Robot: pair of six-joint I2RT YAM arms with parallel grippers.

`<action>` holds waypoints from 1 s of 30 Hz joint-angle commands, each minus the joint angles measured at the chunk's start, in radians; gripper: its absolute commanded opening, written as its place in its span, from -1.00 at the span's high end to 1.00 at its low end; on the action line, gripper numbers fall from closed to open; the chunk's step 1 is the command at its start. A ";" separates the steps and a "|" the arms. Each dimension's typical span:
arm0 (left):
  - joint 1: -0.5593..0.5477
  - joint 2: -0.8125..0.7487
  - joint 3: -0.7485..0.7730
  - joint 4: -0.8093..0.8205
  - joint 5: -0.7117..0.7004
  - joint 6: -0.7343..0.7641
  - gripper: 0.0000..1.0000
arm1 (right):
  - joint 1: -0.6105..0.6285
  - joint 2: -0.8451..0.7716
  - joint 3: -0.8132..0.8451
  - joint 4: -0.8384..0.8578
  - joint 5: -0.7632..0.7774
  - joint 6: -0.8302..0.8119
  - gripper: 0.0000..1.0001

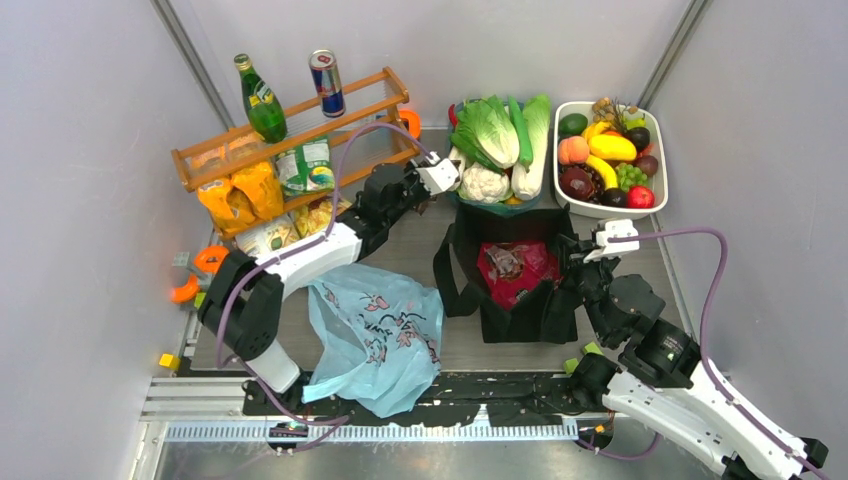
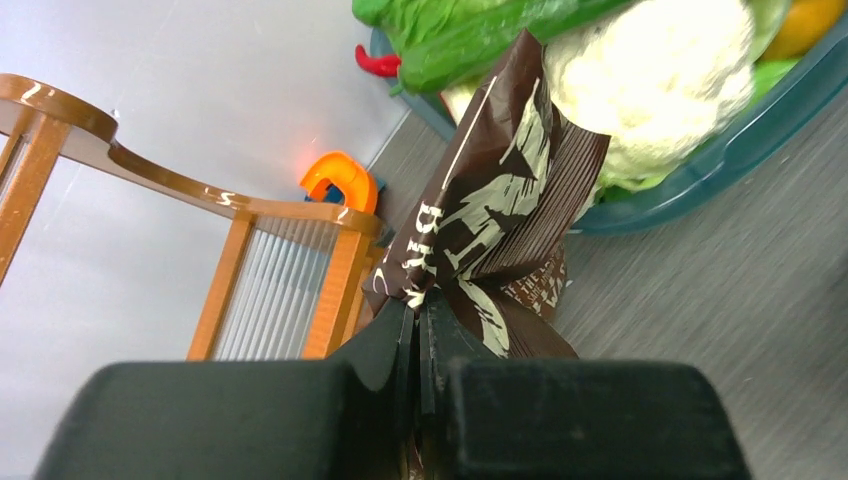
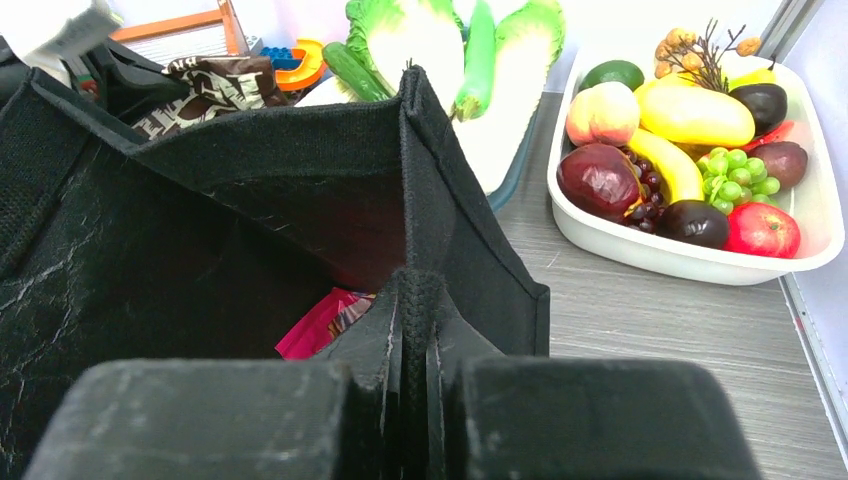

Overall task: Untie the knot of the grocery bags and take out the mixed food
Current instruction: Place the fake candies on the shelf.

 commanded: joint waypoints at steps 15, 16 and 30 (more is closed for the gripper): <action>0.036 0.184 -0.044 0.246 -0.178 0.335 1.00 | -0.006 -0.051 0.002 0.061 0.031 -0.025 0.90; 0.037 0.194 -0.045 0.254 -0.192 0.351 1.00 | -0.006 -0.051 0.001 0.061 0.030 -0.024 0.90; 0.031 0.235 -0.043 0.345 -0.469 0.406 0.63 | -0.008 -0.052 0.000 0.060 0.020 -0.013 0.90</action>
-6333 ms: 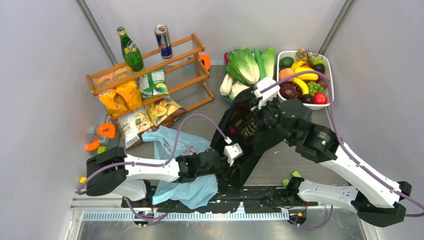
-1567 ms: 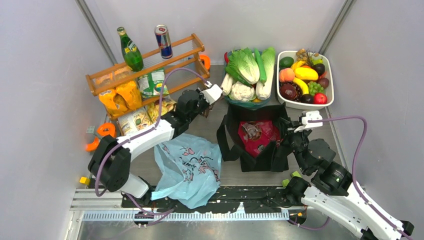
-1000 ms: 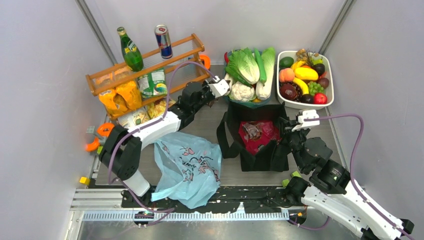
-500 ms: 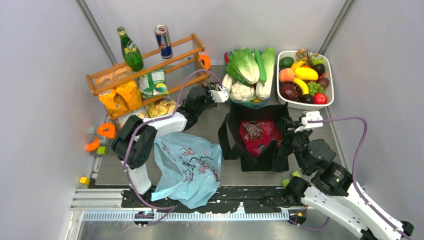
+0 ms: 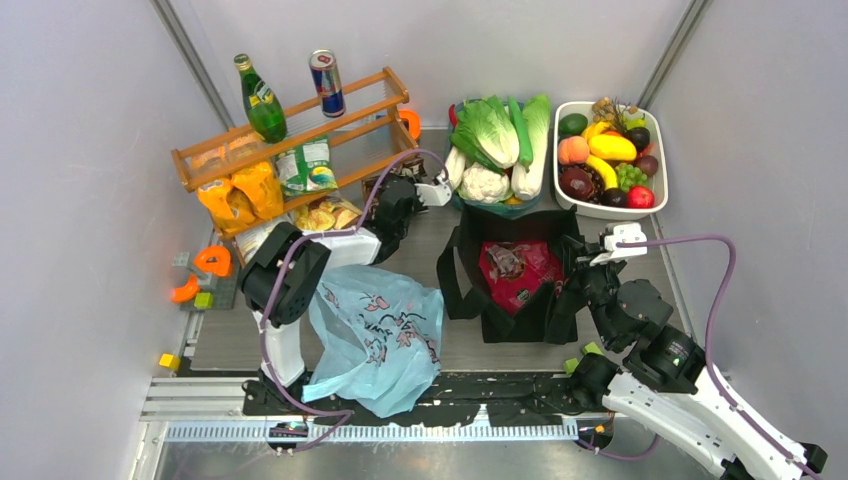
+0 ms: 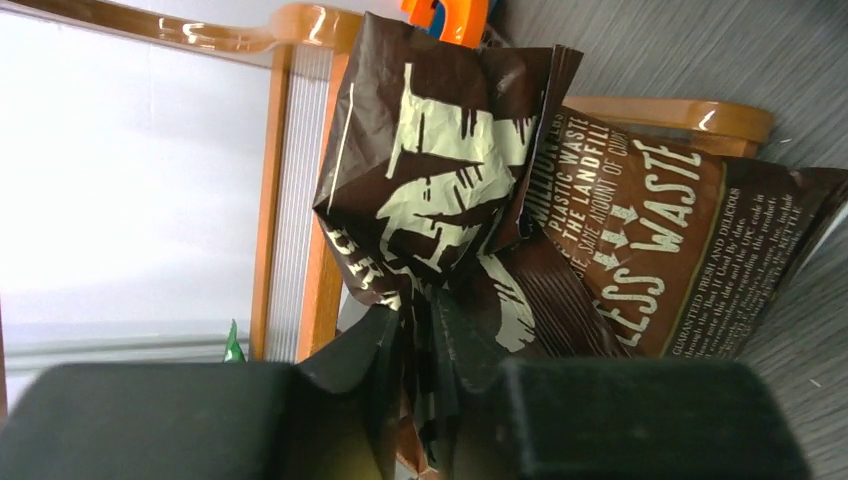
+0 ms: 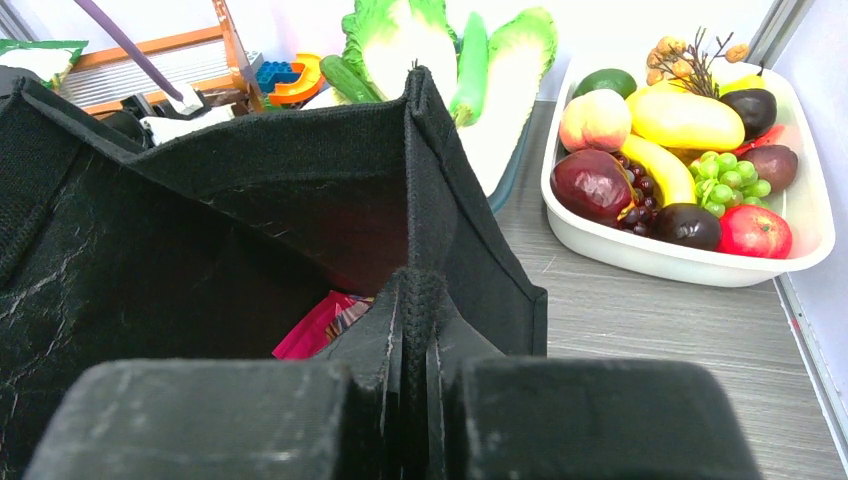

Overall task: Untie the knot of the grocery bags and take out the mixed food
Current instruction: Place the fake candies on the shelf.

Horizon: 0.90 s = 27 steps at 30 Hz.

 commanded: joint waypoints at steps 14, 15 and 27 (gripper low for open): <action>-0.077 -0.119 -0.037 0.091 -0.105 -0.067 -0.15 | -0.003 -0.015 0.001 0.075 0.009 -0.010 0.90; -0.085 -0.136 -0.047 0.084 -0.096 -0.085 -0.16 | -0.003 -0.018 -0.002 0.076 0.010 -0.011 0.90; -0.168 -0.265 -0.025 -0.311 0.096 -0.460 -0.15 | -0.003 -0.021 -0.004 0.078 -0.002 -0.002 0.90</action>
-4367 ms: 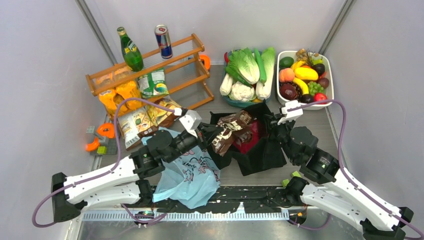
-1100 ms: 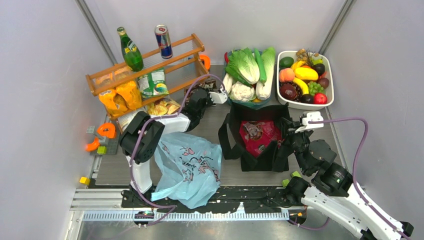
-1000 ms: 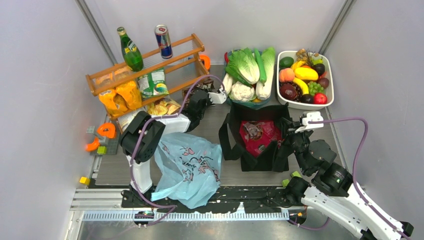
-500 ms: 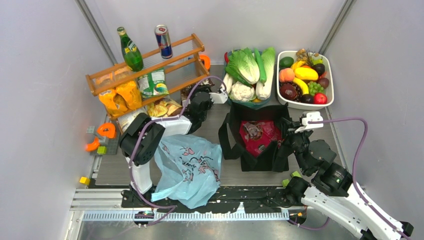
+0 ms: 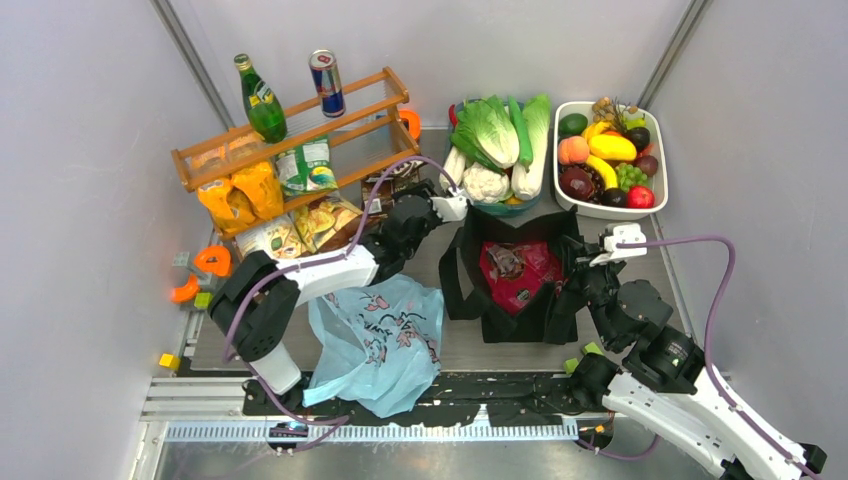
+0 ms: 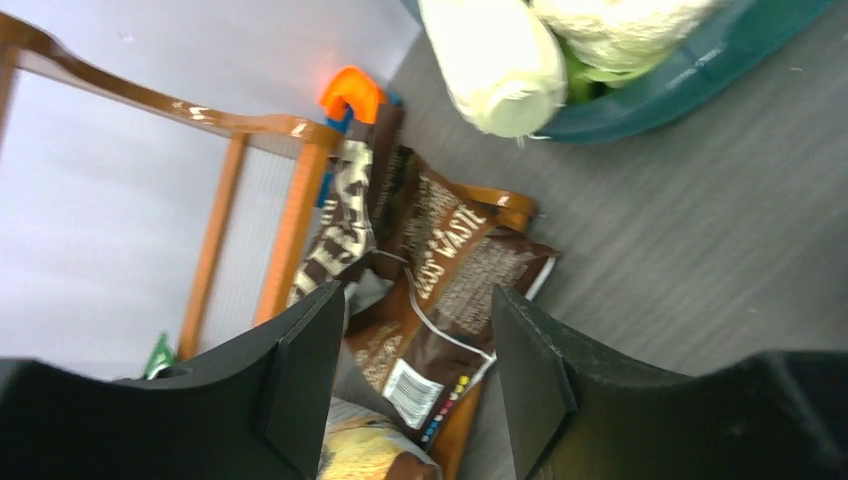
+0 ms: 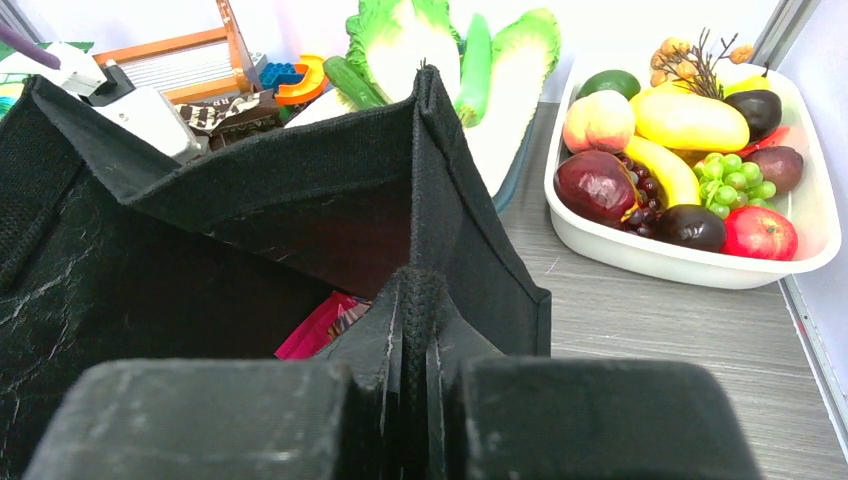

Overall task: Untie the knot of the grocery bags and take out the mixed food
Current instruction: Place the fake candies on the shelf.

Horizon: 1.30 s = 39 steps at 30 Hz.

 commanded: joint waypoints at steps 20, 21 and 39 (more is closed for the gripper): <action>0.076 0.315 0.455 -0.619 0.257 -0.296 0.11 | -0.002 -0.045 0.010 0.065 0.011 -0.005 0.90; 0.083 0.325 0.473 -0.639 0.256 -0.294 0.12 | -0.002 -0.045 0.010 0.065 0.010 -0.006 0.90; 0.173 0.439 0.629 -0.734 0.103 -0.292 0.28 | -0.002 -0.032 0.023 0.065 0.019 -0.010 0.90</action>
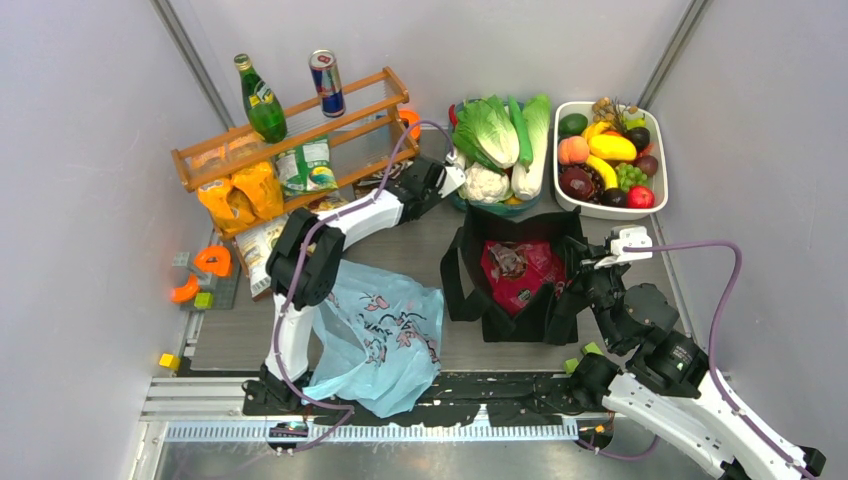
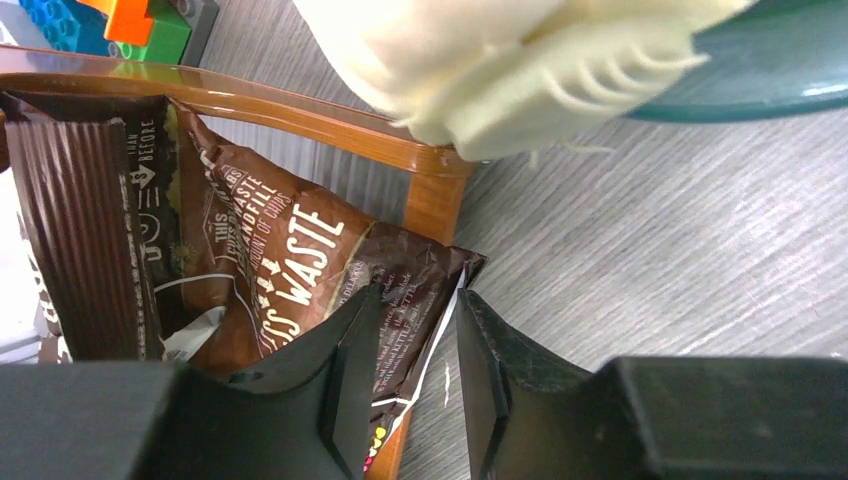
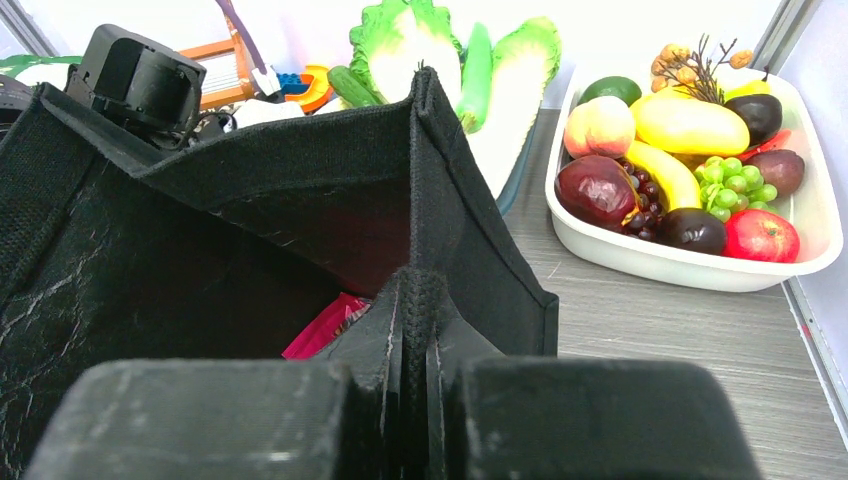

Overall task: Untie the knot of the grocery bags and take out the mixed food
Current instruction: Adjust the takeout bag at the center of the board.

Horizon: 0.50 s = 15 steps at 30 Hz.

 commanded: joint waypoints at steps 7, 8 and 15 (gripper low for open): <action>0.011 0.064 0.100 0.006 -0.217 -0.041 0.31 | -0.001 0.000 0.026 0.068 0.023 -0.015 0.90; 0.011 0.066 0.102 0.013 -0.237 -0.045 0.31 | -0.002 0.000 0.027 0.068 0.023 -0.015 0.90; -0.014 0.000 0.044 0.060 -0.207 -0.061 0.30 | -0.002 0.005 0.023 0.069 0.024 -0.015 0.90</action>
